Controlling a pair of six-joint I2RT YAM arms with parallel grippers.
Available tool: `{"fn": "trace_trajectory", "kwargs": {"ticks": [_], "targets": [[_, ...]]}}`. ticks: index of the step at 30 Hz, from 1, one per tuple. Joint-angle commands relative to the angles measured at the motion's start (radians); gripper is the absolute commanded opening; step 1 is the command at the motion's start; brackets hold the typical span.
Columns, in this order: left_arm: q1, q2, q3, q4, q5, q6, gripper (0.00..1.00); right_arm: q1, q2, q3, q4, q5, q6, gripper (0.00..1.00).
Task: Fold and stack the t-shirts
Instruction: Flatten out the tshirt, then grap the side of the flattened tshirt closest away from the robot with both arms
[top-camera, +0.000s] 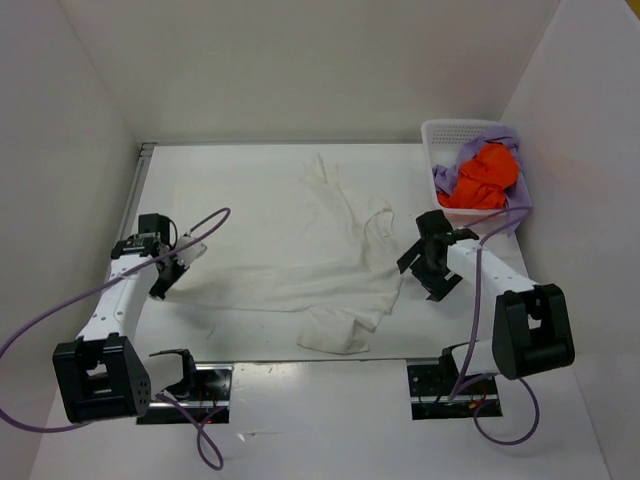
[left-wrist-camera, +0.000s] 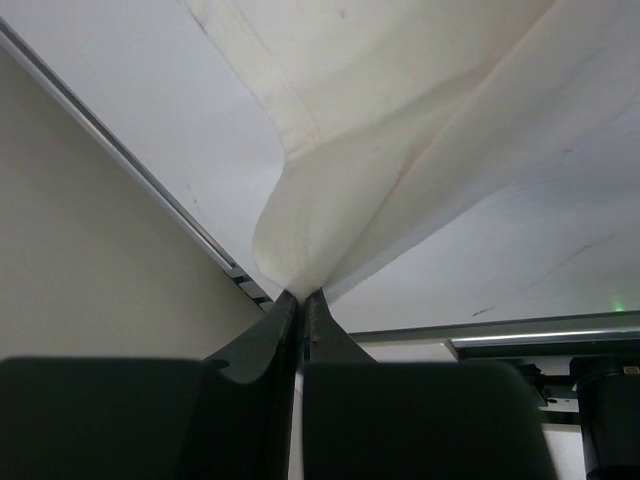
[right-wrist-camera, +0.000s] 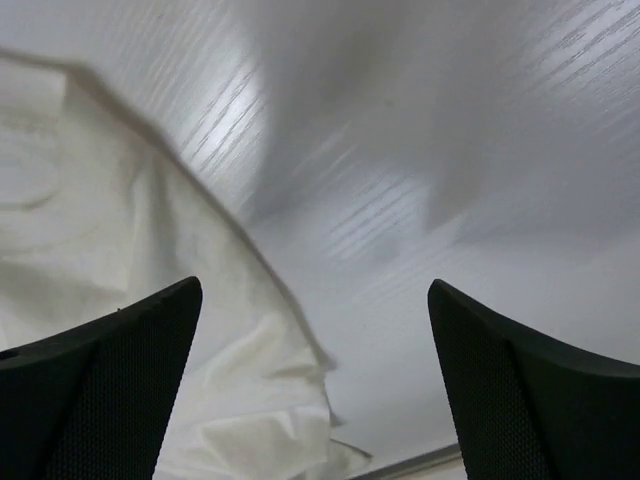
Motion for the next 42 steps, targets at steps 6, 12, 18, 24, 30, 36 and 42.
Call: {"fn": "trace_trajectory", "kwargs": {"ticks": [6,12,18,24,30,36,42], "targets": [[-0.011,0.04,0.033,0.031,-0.007,-0.024,0.0,0.341,-0.163,0.212,-0.241,0.0,0.001,0.94],[-0.011,0.049,0.033,0.031,-0.007,-0.072,0.0,0.891,-0.154,0.09,-0.358,-0.092,0.266,0.82],[-0.011,0.049,0.042,0.022,0.016,-0.122,0.0,0.987,-0.043,0.09,-0.215,-0.045,0.265,0.82],[-0.011,0.021,0.042,0.013,0.002,-0.122,0.0,0.976,0.106,0.072,-0.04,0.012,0.231,0.83],[-0.011,0.001,0.042,0.013,-0.008,-0.122,0.0,0.919,0.197,0.081,0.011,0.078,0.178,0.8],[-0.011,-0.008,0.033,0.004,-0.028,-0.122,0.0,0.852,0.184,-0.006,0.063,0.023,0.178,0.09],[-0.011,-0.017,0.031,0.004,-0.074,-0.122,0.0,0.835,0.022,0.099,-0.11,0.113,0.111,0.0]]}}
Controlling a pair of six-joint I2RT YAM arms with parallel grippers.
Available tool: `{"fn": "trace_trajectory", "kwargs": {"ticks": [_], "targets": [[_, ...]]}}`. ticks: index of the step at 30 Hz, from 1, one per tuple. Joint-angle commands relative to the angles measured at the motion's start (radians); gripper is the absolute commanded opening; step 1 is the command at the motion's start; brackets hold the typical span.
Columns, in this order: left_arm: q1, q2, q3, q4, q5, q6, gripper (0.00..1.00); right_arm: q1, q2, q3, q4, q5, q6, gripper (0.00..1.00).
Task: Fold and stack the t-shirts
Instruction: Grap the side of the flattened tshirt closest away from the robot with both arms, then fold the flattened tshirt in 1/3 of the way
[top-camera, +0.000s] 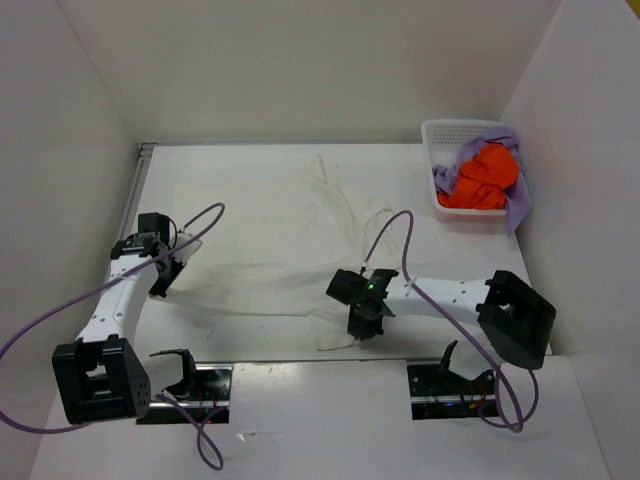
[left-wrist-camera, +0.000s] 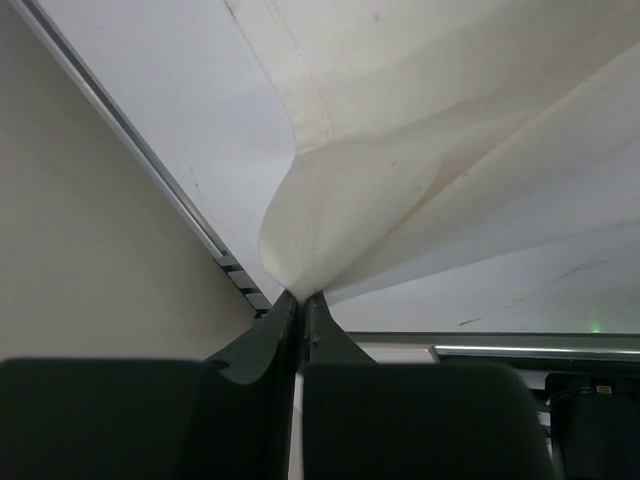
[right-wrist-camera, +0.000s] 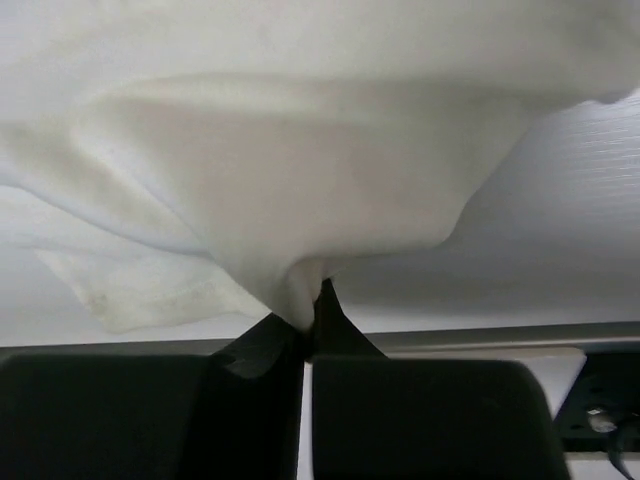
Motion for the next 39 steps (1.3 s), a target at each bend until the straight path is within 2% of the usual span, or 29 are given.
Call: {"fn": "trace_trajectory", "kwargs": {"ticks": [1,2,3,6,7,9,13,16,25,29,33,35,39], "targets": [[-0.002,-0.01,0.062,0.002,-0.039,-0.015,0.0,-0.041,-0.085,0.109,-0.087,0.121,-0.087,0.0],[-0.002,0.022,0.09,0.003,-0.03,-0.025,0.0,-0.073,-0.076,0.184,-0.096,0.121,-0.13,0.0],[-0.002,0.046,0.122,0.019,-0.012,-0.035,0.0,-0.163,-0.063,0.22,-0.096,0.13,-0.236,0.0],[-0.002,0.178,0.276,0.061,0.007,-0.059,0.0,-0.327,0.024,0.355,-0.014,0.104,-0.423,0.0],[-0.002,0.213,0.308,0.071,0.017,-0.068,0.0,-0.354,0.061,0.443,-0.003,0.104,-0.529,0.0],[-0.029,0.322,0.385,0.102,0.005,-0.078,0.0,-0.404,0.193,0.578,-0.003,0.118,-0.636,0.0],[-0.063,0.48,0.481,0.142,-0.005,-0.098,0.0,-0.425,0.372,0.742,0.031,0.15,-0.74,0.0],[-0.072,0.546,0.517,0.162,-0.005,-0.121,0.0,-0.458,0.466,0.815,0.043,0.17,-0.761,0.0],[-0.072,0.599,0.496,0.185,-0.025,-0.159,0.0,-0.549,0.561,0.928,0.063,0.182,-0.816,0.0],[-0.072,0.579,0.483,0.147,-0.085,-0.168,0.0,-0.57,0.56,0.962,0.01,0.182,-0.816,0.0],[-0.072,0.438,0.391,0.136,-0.107,-0.142,0.0,-0.57,0.393,0.759,0.019,0.193,-0.816,0.0],[-0.072,0.424,0.35,0.136,-0.117,-0.122,0.0,-0.579,0.328,0.673,0.019,0.202,-0.816,0.0],[-0.072,0.467,0.356,0.116,-0.104,-0.148,0.0,-0.589,0.371,0.714,0.039,0.202,-0.816,0.0]]}}
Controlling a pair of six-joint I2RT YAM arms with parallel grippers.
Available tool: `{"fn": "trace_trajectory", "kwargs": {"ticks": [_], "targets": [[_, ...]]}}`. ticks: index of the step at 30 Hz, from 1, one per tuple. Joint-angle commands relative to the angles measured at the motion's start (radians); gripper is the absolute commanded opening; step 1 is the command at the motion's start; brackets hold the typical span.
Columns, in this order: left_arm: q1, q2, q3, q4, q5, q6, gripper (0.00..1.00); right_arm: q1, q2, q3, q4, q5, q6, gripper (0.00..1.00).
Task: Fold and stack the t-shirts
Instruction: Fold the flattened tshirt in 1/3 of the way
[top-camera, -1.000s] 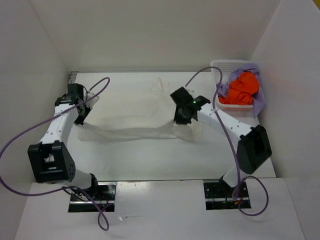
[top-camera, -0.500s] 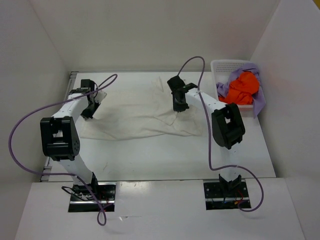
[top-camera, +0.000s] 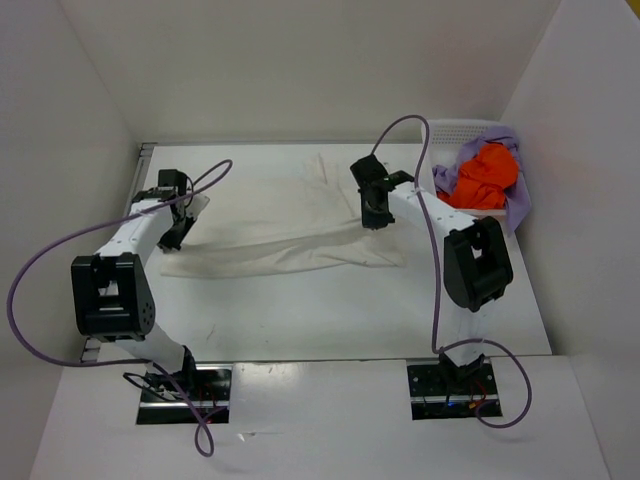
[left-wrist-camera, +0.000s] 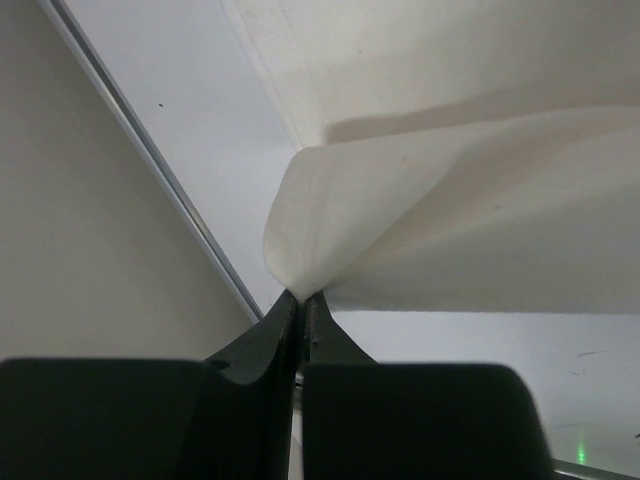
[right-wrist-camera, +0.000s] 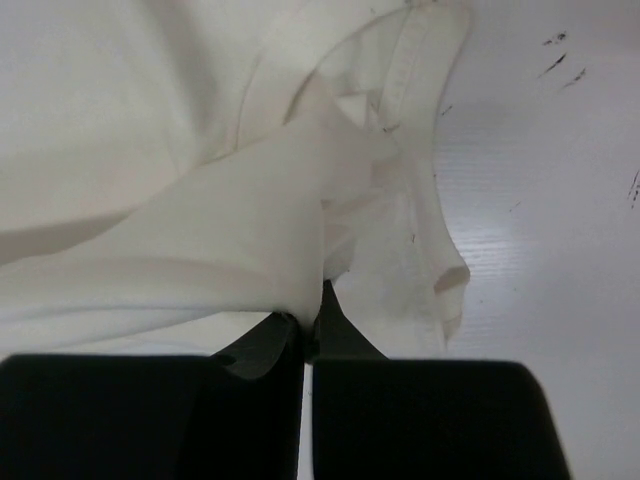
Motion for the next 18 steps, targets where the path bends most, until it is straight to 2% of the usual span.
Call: {"fn": "trace_trajectory", "kwargs": {"ticks": [1,7,8,9,10,11,12,13,14,16,18], "targets": [[0.002,0.036,0.049,-0.029,-0.021,-0.027,0.0,-0.017,0.002,0.066,0.032,0.03,-0.015,0.0],[-0.007,0.132,0.154,-0.02,-0.03,-0.068,0.06,-0.028,0.16,0.264,0.032,0.018,-0.015,0.01],[-0.007,0.16,0.183,-0.01,-0.03,-0.082,0.08,-0.028,0.177,0.285,0.023,0.018,-0.015,0.1],[-0.007,0.172,0.2,0.001,-0.03,-0.1,0.21,-0.028,0.206,0.304,0.023,0.018,-0.015,0.27],[-0.007,0.183,0.215,0.001,-0.044,-0.113,0.42,-0.028,0.217,0.346,0.023,0.018,-0.015,0.72],[-0.007,0.192,0.232,0.018,-0.062,-0.128,0.6,-0.028,0.226,0.37,0.009,0.035,-0.015,0.82],[-0.007,0.192,0.261,0.027,-0.073,-0.145,0.67,-0.037,0.226,0.391,0.0,0.048,-0.015,0.89],[0.011,0.192,0.275,0.027,-0.073,-0.18,0.81,-0.049,0.226,0.42,-0.023,0.058,-0.006,0.92],[0.029,0.177,0.284,0.027,-0.058,-0.196,0.86,-0.06,0.205,0.421,-0.032,0.068,0.013,0.98],[0.098,0.143,0.284,-0.003,-0.02,-0.21,0.91,-0.101,0.092,0.345,-0.048,0.044,0.053,0.98],[0.153,0.082,0.218,-0.061,0.089,-0.188,0.93,-0.208,-0.031,0.208,-0.013,-0.078,0.136,0.98]]}}
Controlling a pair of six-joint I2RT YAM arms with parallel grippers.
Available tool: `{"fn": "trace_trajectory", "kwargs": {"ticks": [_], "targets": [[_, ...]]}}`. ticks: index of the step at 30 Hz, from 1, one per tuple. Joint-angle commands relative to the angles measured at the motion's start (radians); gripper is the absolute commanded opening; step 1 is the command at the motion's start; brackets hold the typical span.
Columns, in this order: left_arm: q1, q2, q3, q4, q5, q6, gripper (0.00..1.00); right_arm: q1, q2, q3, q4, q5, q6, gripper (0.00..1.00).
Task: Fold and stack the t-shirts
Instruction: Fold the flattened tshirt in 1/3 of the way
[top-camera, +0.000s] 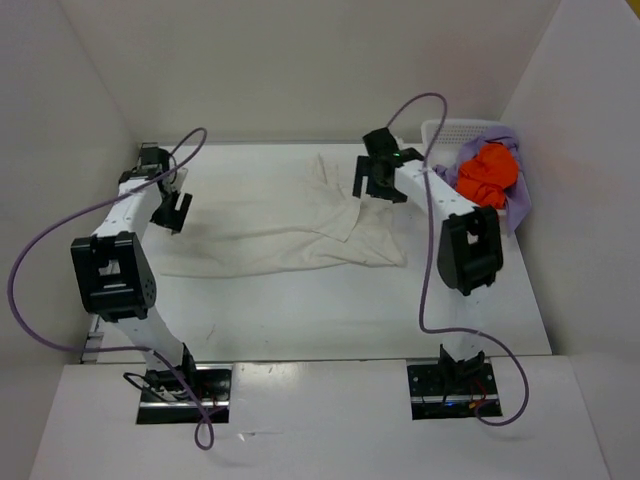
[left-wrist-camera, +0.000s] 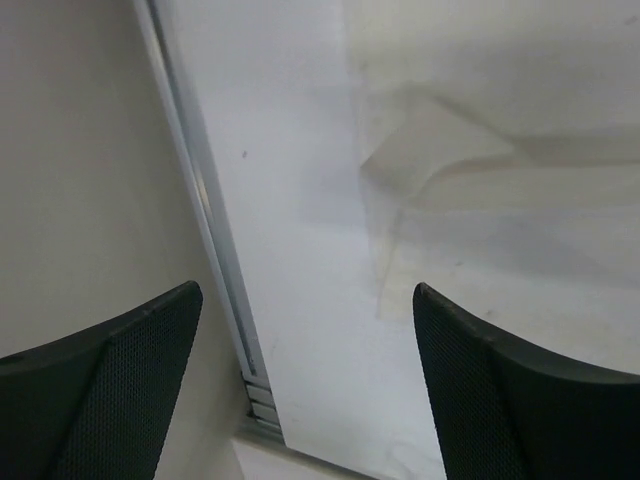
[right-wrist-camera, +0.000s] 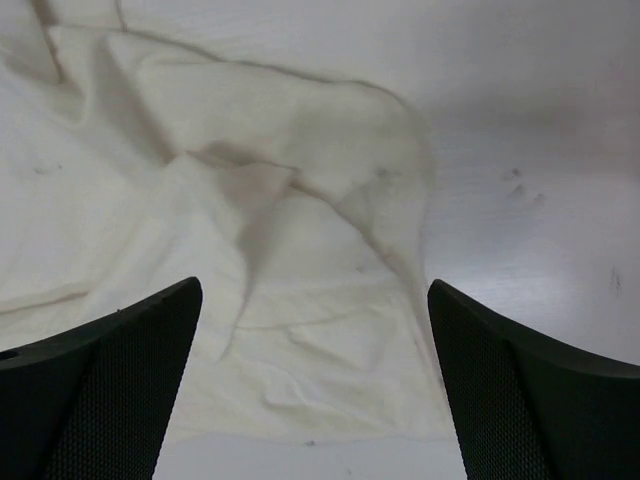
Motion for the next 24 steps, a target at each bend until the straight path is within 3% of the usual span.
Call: {"fn": "trace_trajectory", "kwargs": {"ticks": [1,4,7,12,14,18,20,21,22,23,24], "targets": [[0.123,-0.118,-0.069,-0.077,0.115,-0.02,0.93,-0.16,-0.336,-0.281,0.017,-0.117,0.126,0.96],[0.133,-0.128,-0.258,-0.059,0.163,-0.009,0.94,-0.206,-0.433,-0.547,0.097,-0.182,0.193,0.94],[0.133,-0.105,-0.291,-0.034,0.277,-0.058,0.94,-0.195,-0.392,-0.645,0.122,-0.214,0.244,0.94],[0.133,-0.034,-0.281,0.027,0.303,-0.105,0.94,-0.204,-0.348,-0.702,0.246,-0.304,0.298,0.94],[0.133,-0.023,-0.301,0.065,0.275,-0.105,0.91,-0.205,-0.308,-0.702,0.257,-0.32,0.308,0.94],[0.133,0.029,-0.311,0.085,0.275,-0.114,0.7,-0.205,-0.245,-0.733,0.294,-0.344,0.318,0.85],[0.133,0.041,-0.311,0.094,0.284,-0.114,0.43,-0.214,-0.236,-0.755,0.294,-0.376,0.328,0.62],[0.143,0.05,-0.311,0.095,0.284,-0.114,0.29,-0.233,-0.236,-0.769,0.285,-0.387,0.339,0.39],[0.143,0.05,-0.311,0.108,0.274,-0.114,0.08,-0.25,-0.257,-0.786,0.285,-0.413,0.339,0.27],[0.154,0.05,-0.311,0.108,0.274,-0.103,0.0,-0.27,-0.281,-0.827,0.276,-0.43,0.351,0.17],[0.174,0.05,-0.311,0.108,0.265,-0.082,0.0,-0.316,-0.348,-0.847,0.257,-0.456,0.351,0.01]]}}
